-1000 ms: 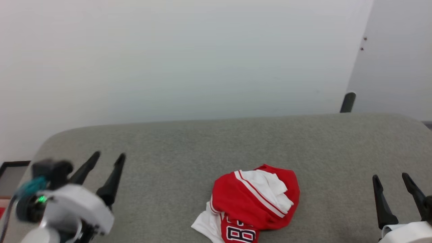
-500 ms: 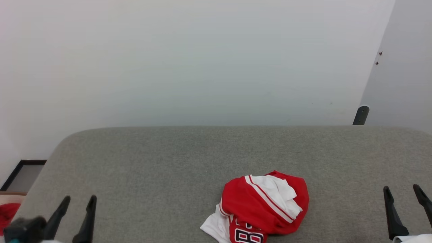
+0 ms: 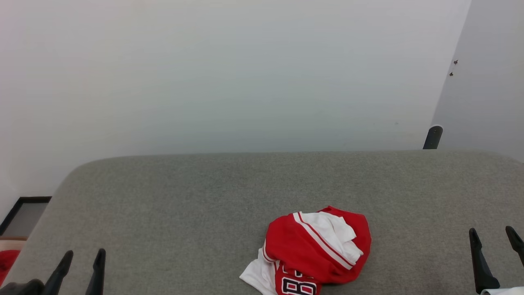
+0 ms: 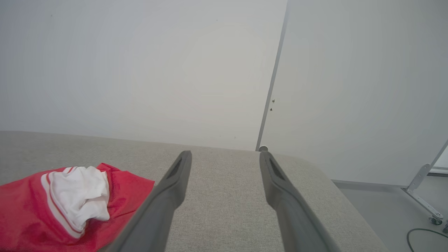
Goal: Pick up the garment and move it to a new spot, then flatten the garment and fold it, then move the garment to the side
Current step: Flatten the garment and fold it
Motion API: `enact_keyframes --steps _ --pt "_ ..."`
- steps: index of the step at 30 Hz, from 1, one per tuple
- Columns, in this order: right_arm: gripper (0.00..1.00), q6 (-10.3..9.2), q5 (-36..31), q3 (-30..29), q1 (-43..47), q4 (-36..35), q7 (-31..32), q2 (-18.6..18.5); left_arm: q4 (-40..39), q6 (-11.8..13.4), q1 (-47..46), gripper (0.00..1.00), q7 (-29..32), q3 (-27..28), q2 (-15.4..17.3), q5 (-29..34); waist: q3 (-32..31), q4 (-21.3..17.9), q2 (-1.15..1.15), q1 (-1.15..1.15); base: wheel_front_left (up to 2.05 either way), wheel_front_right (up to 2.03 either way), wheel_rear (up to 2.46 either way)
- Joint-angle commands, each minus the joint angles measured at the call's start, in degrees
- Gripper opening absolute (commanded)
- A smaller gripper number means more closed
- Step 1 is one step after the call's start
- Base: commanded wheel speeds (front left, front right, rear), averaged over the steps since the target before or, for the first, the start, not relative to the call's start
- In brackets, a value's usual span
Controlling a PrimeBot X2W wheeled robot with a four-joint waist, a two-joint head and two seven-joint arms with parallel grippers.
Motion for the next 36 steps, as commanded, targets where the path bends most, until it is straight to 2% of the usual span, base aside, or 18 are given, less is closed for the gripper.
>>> enact_keyframes --steps 1,9,13,21,29,30,31,33,36 --pt "1.0 0.0 -0.1 -0.1 0.5 -0.3 0.1 0.0 -0.2 -0.1 0.4 1.0 -0.3 0.3 0.1 -0.1 0.1 0.0 0.0 0.0 0.0 0.0 0.0" --pt "1.0 0.0 -0.1 0.7 -0.5 -0.9 0.6 -0.3 -1.7 -0.7 -1.5 1.0 3.0 -0.9 0.9 -1.2 1.0 -0.6 0.0 0.0 0.0 0.0 0.0" --pt "1.0 0.0 0.2 1.5 -1.5 -1.3 1.0 -0.4 -2.8 -1.5 -4.5 1.0 8.4 -2.2 1.7 -3.3 2.0 -1.4 0.0 0.0 0.0 0.0 0.0" --pt "1.0 0.0 0.6 4.0 -3.8 -2.4 1.9 -0.4 -4.8 -1.2 -14.6 1.0 28.0 -6.5 2.7 -10.8 4.4 -4.1 0.0 0.0 0.0 0.0 0.0" --pt "1.0 0.0 0.8 6.0 -5.8 -3.2 2.7 -0.2 -3.6 2.4 -23.5 1.0 50.3 -12.6 2.5 -19.0 6.2 -7.3 0.0 0.0 0.0 0.0 0.0" --pt "1.0 0.0 0.8 6.0 -5.8 -3.2 2.7 -0.2 -3.6 2.4 -23.5 1.0 50.3 -12.6 2.5 -19.0 6.2 -7.3 0.0 0.0 0.0 0.0 0.0" --pt "1.0 0.0 1.2 6.1 -6.4 -2.7 2.3 -0.7 -3.4 2.9 -25.1 1.0 54.0 -14.3 2.6 -19.4 6.8 -8.1 0.0 0.0 0.0 0.0 0.0" --pt "1.0 0.0 1.5 6.3 -6.9 -2.4 2.0 -1.0 -3.1 3.3 -26.2 1.0 56.7 -15.7 2.4 -19.5 7.3 -8.9 0.0 0.0 0.0 0.0 0.0" --pt "1.0 0.0 1.7 6.4 -7.4 -2.2 1.9 -1.1 -2.7 3.4 -27.1 1.0 58.7 -17.1 1.9 -19.6 7.8 -9.7 0.0 0.0 0.0 0.0 0.0"
